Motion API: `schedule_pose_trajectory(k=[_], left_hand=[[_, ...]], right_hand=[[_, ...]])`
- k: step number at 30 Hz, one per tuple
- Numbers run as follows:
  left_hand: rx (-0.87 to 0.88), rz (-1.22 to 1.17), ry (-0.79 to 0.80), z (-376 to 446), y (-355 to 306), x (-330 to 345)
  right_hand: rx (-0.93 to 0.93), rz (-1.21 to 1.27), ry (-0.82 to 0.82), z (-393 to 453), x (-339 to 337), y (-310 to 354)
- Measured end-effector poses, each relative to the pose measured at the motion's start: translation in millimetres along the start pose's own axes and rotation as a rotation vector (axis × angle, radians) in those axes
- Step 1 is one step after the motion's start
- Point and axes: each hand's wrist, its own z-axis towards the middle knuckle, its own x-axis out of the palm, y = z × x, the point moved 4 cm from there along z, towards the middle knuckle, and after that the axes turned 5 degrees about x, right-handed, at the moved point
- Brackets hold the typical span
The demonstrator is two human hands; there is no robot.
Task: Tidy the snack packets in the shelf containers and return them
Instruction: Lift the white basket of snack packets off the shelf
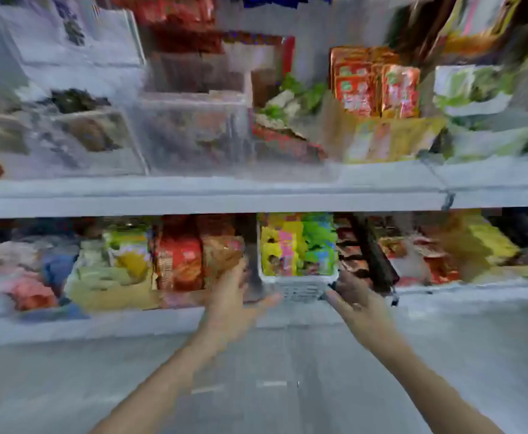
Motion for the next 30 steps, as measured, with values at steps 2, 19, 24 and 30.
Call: schedule_pose_trajectory(k=[2,19,24,30], left_hand=[[0.155,0.09,0.035,-1.8,5.2,11.6],[0.249,-0.047,0.101,-49.8,34.4,23.4],[-0.064,-0.142,0.036,-53.7,27.5,28.3],[-0.302,-0.306,0.1,-43.0,28.8,43.8]], right_hand=[[-0.077,0.057,0.081,2.6,13.1,0.2],[-0.2,0.295,0.176,-49.0,38.6,-2.2],[0.084,0.362,0.181,-53.5,51.2,-14.5],[0.272,0.515,0.252,-48.5,57.0,-18.6]])
